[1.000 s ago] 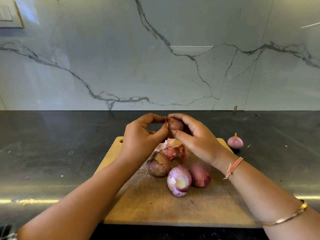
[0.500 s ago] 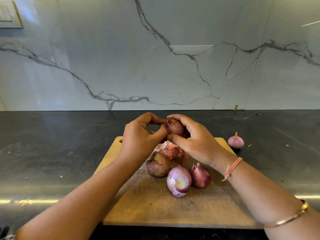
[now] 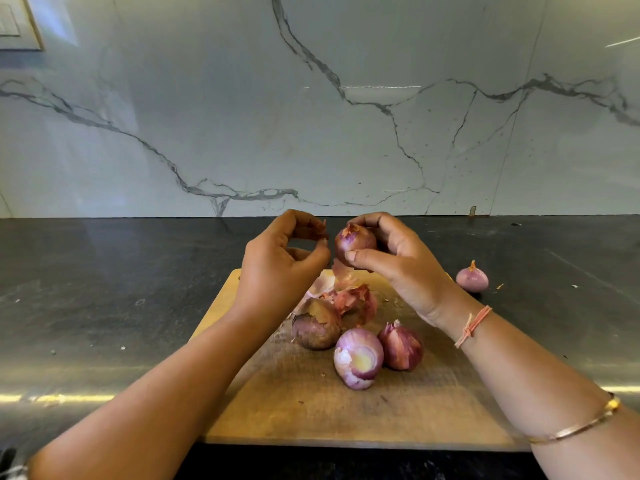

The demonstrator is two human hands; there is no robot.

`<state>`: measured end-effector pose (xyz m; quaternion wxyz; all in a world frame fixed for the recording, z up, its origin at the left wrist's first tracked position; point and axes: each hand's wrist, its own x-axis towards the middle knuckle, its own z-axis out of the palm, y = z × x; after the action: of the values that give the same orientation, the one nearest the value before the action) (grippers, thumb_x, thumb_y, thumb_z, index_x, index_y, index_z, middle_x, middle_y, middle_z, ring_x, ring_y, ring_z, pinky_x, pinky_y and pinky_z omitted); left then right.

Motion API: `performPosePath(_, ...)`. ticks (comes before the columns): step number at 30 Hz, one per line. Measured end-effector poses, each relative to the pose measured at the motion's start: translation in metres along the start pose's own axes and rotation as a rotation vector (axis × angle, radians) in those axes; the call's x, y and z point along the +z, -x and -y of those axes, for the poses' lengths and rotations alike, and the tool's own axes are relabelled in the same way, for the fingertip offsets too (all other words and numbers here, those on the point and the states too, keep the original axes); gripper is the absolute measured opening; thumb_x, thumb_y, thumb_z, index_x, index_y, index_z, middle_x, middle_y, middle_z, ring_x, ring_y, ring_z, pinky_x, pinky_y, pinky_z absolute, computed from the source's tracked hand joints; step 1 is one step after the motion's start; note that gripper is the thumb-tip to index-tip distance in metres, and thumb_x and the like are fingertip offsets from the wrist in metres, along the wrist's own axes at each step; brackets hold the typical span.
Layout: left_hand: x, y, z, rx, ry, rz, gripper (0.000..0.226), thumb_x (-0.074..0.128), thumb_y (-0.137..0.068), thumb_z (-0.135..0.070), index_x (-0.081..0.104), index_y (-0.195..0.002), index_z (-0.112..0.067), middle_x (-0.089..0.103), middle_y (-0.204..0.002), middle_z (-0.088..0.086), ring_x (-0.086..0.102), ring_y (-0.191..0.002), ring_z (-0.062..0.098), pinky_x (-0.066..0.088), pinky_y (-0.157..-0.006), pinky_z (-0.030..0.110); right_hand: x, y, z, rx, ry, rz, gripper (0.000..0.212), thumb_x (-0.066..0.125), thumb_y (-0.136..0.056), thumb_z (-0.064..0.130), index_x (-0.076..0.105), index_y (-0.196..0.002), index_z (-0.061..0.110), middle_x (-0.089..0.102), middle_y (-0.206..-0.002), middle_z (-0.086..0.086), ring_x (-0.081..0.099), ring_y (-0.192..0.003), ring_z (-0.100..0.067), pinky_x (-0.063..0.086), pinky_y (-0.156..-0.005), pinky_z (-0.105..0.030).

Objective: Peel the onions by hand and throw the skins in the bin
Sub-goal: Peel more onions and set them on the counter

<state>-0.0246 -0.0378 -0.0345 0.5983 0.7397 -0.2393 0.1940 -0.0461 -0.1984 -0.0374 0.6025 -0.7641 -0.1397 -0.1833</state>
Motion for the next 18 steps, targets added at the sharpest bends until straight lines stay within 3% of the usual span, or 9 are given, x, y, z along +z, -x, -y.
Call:
performPosePath(3, 0.0010, 0.0023, -0.0041, 0.022, 0.025, 0.045, 0.020, 0.068, -0.084, -0.011, 0.064, -0.086, -0.030, 0.070, -0.086, -0.017, 0.070, -0.068, 0.011, 0.059, -0.065, 0.035, 0.0018, 0.0007, -0.0022, -0.009, 0.020, 0.004, 0.036, 0.069, -0.068, 0.020, 0.060, -0.103, 0.021, 0.067, -0.106, -0.009, 0.064, -0.101, -0.021, 0.051, -0.095, -0.042)
performPosePath(6, 0.0017, 0.0026, -0.0045, 0.033, 0.027, 0.061, 0.021, 0.068, -0.084, -0.009, 0.065, -0.082, -0.030, 0.070, -0.080, -0.018, 0.069, -0.070, 0.002, 0.055, -0.062, 0.019, 0.0039, 0.0012, -0.0041, -0.018, 0.095, 0.015, 0.038, 0.069, -0.068, 0.021, 0.059, -0.105, 0.025, 0.067, -0.106, -0.004, 0.064, -0.102, -0.021, 0.050, -0.095, -0.049)
performPosePath(11, 0.0024, 0.0021, -0.0018, 0.006, 0.041, 0.044, 0.019, 0.068, -0.083, -0.007, 0.066, -0.076, -0.024, 0.070, -0.066, -0.011, 0.069, -0.064, 0.003, 0.054, -0.056, 0.018, 0.0050, 0.0032, -0.0013, -0.039, 0.176, 0.027, 0.041, 0.069, -0.068, 0.027, 0.057, -0.107, 0.026, 0.066, -0.105, 0.001, 0.064, -0.098, -0.014, 0.052, -0.092, -0.041)
performPosePath(18, 0.0022, 0.0003, -0.0005, 0.022, -0.008, 0.029, 0.023, 0.069, -0.083, -0.007, 0.065, -0.073, -0.027, 0.069, -0.063, -0.015, 0.068, -0.061, 0.002, 0.054, -0.056, 0.018, 0.0063, 0.0050, 0.0002, -0.049, 0.189, 0.032, 0.040, 0.070, -0.069, 0.031, 0.058, -0.106, 0.026, 0.066, -0.105, 0.002, 0.064, -0.099, -0.013, 0.053, -0.091, -0.037)
